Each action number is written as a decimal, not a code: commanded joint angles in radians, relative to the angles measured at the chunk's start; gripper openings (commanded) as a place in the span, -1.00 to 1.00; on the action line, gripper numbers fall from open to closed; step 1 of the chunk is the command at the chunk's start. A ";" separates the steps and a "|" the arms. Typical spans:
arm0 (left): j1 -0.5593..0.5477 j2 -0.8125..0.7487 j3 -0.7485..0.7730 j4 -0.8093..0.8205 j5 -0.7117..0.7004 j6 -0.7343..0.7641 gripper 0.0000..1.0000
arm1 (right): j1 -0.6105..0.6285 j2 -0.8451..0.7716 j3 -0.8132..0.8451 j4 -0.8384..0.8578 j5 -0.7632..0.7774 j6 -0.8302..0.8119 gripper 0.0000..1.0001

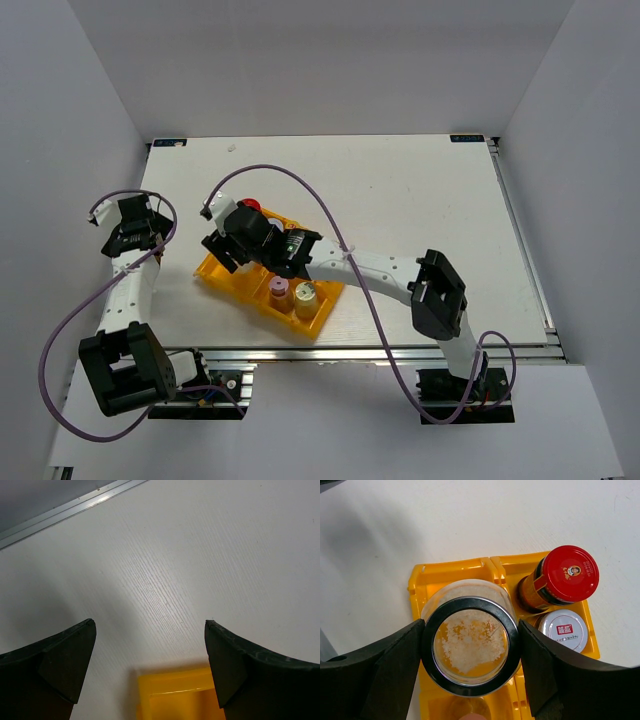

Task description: Organize the condiment bottles

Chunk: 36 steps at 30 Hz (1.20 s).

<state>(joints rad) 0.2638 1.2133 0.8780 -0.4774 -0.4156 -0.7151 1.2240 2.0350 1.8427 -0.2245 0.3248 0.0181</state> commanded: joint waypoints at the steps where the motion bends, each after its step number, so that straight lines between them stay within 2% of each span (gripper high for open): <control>1: 0.009 -0.006 -0.001 0.022 0.020 -0.001 0.96 | 0.000 -0.009 0.041 0.140 0.043 0.042 -1.00; 7: 0.015 -0.008 -0.010 0.039 0.038 0.011 0.96 | -0.001 0.010 0.029 0.125 -0.012 0.089 -1.00; 16: 0.020 -0.015 -0.025 0.049 0.047 0.011 0.96 | -0.004 0.074 0.020 0.151 0.031 0.152 -1.00; 25: 0.026 -0.008 -0.037 0.063 0.063 0.020 0.96 | -0.027 0.146 0.029 0.146 0.003 0.246 -1.00; 28: 0.029 -0.009 -0.039 0.063 0.064 0.022 0.96 | -0.032 0.157 0.029 0.134 0.014 0.270 -0.70; 29: 0.028 -0.009 -0.039 0.063 0.064 0.022 0.96 | -0.032 0.157 0.027 0.131 0.016 0.275 -0.46; 31: 0.029 -0.009 -0.040 0.065 0.064 0.022 0.96 | -0.032 0.148 0.017 0.131 0.007 0.273 -0.25; 32: 0.029 -0.008 -0.040 0.065 0.067 0.022 0.96 | -0.032 0.145 0.015 0.132 0.003 0.269 0.00; 34: 0.029 -0.009 -0.043 0.071 0.072 0.023 0.96 | -0.032 0.133 0.016 0.122 0.000 0.267 0.34; 35: 0.032 -0.008 -0.043 0.072 0.074 0.023 0.96 | -0.032 0.120 0.016 0.117 0.000 0.267 0.69; 36: 0.032 -0.005 -0.045 0.071 0.075 0.023 0.96 | -0.032 0.114 0.016 0.111 -0.001 0.266 0.75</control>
<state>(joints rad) 0.2867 1.2140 0.8425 -0.4294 -0.3523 -0.6994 1.1919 2.2158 1.8423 -0.1600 0.3168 0.2646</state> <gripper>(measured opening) 0.982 0.849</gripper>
